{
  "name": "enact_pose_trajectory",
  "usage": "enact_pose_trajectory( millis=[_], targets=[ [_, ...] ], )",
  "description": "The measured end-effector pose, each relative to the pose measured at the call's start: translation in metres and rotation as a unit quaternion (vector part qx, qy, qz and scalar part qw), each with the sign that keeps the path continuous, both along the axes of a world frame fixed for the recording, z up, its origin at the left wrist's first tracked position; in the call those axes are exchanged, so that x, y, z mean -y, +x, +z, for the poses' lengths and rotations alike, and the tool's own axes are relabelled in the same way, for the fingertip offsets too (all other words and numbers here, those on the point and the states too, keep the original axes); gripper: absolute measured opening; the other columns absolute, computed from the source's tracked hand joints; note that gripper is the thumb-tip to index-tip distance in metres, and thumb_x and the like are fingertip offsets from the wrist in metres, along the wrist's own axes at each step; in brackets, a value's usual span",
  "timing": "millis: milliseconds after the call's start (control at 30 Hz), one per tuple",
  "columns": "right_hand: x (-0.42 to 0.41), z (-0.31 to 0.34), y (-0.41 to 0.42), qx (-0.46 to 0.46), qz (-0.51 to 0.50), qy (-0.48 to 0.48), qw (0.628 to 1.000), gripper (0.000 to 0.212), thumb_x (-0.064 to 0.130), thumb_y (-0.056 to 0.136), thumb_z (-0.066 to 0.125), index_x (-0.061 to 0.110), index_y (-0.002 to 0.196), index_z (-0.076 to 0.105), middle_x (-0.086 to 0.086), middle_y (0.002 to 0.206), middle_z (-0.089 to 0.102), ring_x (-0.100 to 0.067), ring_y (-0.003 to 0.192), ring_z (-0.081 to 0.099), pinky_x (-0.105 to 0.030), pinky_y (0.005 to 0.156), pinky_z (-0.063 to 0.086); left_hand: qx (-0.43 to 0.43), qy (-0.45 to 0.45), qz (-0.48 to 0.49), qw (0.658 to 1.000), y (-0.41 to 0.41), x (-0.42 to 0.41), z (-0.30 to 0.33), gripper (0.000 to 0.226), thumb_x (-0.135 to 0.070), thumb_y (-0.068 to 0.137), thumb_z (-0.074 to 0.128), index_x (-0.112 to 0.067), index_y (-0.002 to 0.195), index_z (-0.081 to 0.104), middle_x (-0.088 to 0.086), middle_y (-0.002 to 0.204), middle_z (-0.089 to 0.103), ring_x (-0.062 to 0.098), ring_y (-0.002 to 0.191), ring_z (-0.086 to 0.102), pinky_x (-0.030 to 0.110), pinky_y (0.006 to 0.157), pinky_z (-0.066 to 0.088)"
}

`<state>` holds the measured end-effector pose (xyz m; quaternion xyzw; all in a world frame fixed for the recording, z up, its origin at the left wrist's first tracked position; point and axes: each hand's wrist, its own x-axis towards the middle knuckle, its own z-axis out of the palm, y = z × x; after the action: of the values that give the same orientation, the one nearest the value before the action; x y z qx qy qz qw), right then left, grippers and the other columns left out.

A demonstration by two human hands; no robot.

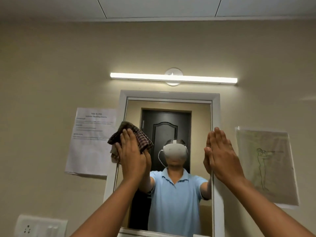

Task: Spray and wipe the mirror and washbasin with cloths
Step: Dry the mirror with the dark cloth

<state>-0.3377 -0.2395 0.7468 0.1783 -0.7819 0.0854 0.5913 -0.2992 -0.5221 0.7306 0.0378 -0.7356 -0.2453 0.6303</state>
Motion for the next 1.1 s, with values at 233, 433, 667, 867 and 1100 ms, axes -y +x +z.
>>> enact_pose_trajectory(
  millis=[233,433,667,867,1100],
  targets=[
    [-0.010,-0.003,-0.020,-0.074,0.046,0.022,0.996,0.060,0.030,0.099,0.025,0.016,0.155,0.007,-0.004,0.163,0.007,-0.018,0.150,0.005,-0.040,0.117,0.019,0.034,-0.049,0.046,0.997,-0.024,0.008,0.044,0.095,-0.071,0.083,0.001,-0.010,0.157,-0.007,0.009,0.166,-0.006,0.021,0.152,-0.010,0.042,0.122,-0.013],
    [-0.010,-0.003,-0.026,-0.103,0.069,0.011,0.992,0.057,0.028,0.100,0.028,0.014,0.154,0.018,-0.002,0.163,0.012,-0.018,0.150,0.011,-0.039,0.113,0.027,0.021,-0.114,0.096,0.989,-0.031,0.039,0.103,0.105,-0.080,0.078,-0.014,-0.011,0.157,-0.007,0.008,0.166,-0.009,0.019,0.151,-0.015,0.044,0.122,-0.012],
    [-0.007,-0.004,-0.030,-0.118,0.082,-0.002,0.990,0.057,0.024,0.099,0.035,0.011,0.153,0.023,-0.003,0.162,0.016,-0.019,0.150,0.013,-0.045,0.108,0.043,0.012,-0.201,0.071,0.977,-0.031,0.032,0.095,0.104,-0.081,0.078,-0.014,-0.013,0.157,-0.007,0.006,0.165,-0.011,0.015,0.150,-0.018,0.040,0.123,-0.011],
    [-0.006,-0.005,-0.028,-0.121,0.080,-0.001,0.989,0.059,0.020,0.098,0.039,0.010,0.153,0.022,-0.004,0.162,0.015,-0.019,0.150,0.012,-0.046,0.106,0.045,0.006,-0.262,0.037,0.964,-0.035,-0.017,0.099,0.088,-0.072,0.091,0.010,-0.015,0.157,-0.008,0.005,0.165,-0.013,0.016,0.151,-0.015,0.044,0.123,-0.009],
    [-0.006,-0.006,-0.027,-0.117,0.070,0.004,0.991,0.059,0.020,0.098,0.040,0.009,0.153,0.021,-0.005,0.162,0.014,-0.019,0.150,0.010,-0.047,0.104,0.046,0.023,-0.365,0.015,0.930,-0.040,-0.081,0.112,0.082,-0.066,0.096,0.016,-0.016,0.156,-0.008,0.006,0.165,-0.010,0.019,0.152,-0.007,0.045,0.122,-0.011]
  ],
)
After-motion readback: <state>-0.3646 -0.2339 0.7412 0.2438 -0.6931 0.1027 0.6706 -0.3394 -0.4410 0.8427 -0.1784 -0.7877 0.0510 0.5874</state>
